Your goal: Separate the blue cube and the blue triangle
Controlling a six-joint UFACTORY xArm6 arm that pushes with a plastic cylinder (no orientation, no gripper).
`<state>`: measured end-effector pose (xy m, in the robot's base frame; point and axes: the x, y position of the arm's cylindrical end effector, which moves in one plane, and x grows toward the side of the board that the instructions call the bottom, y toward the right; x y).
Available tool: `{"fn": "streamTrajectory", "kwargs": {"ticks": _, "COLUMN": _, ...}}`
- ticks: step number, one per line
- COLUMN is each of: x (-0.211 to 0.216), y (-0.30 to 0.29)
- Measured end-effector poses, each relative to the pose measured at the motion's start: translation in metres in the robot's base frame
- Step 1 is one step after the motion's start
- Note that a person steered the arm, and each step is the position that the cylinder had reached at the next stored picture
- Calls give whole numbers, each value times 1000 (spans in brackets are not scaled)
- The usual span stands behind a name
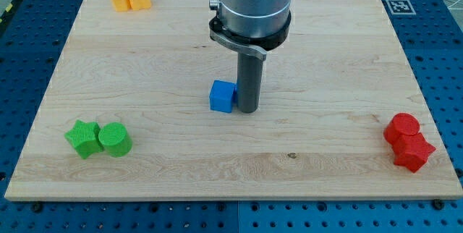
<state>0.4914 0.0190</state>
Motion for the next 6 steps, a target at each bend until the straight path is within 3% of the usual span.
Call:
{"fn": "streamTrajectory", "kwargs": {"ticks": 1, "x": 34, "y": 0}}
{"fn": "streamTrajectory", "kwargs": {"ticks": 3, "x": 43, "y": -22}}
{"fn": "streamTrajectory", "kwargs": {"ticks": 4, "x": 36, "y": -22}}
{"fn": "streamTrajectory", "kwargs": {"ticks": 6, "x": -20, "y": -17}}
